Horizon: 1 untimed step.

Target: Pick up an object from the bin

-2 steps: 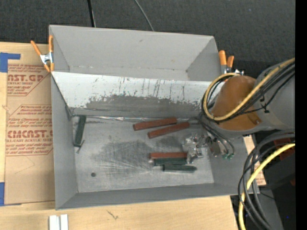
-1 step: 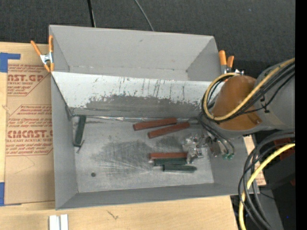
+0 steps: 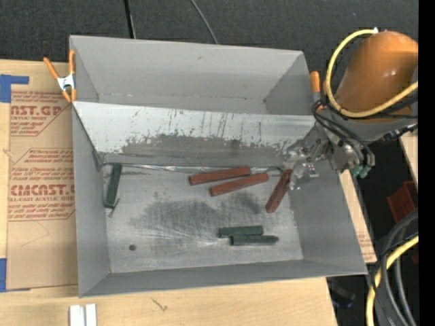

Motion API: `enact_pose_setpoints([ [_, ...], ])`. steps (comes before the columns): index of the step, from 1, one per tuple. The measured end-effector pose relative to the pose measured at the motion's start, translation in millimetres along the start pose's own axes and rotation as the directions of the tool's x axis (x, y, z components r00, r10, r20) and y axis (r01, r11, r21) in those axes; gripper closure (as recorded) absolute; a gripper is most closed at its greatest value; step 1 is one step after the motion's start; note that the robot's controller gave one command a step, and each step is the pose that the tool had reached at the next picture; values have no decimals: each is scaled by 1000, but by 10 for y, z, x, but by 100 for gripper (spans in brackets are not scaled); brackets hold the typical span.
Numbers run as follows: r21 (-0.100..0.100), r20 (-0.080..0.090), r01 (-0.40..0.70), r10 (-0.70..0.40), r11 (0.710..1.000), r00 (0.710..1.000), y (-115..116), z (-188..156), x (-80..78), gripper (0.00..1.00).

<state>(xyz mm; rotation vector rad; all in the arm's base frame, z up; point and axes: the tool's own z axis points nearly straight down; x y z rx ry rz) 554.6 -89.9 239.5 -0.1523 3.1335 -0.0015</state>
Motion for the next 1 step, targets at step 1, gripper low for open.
enact_pose_setpoints([
  [1, 0, -1, 0, 0, 1000, 1000, 1, 5, 3, 100],
])
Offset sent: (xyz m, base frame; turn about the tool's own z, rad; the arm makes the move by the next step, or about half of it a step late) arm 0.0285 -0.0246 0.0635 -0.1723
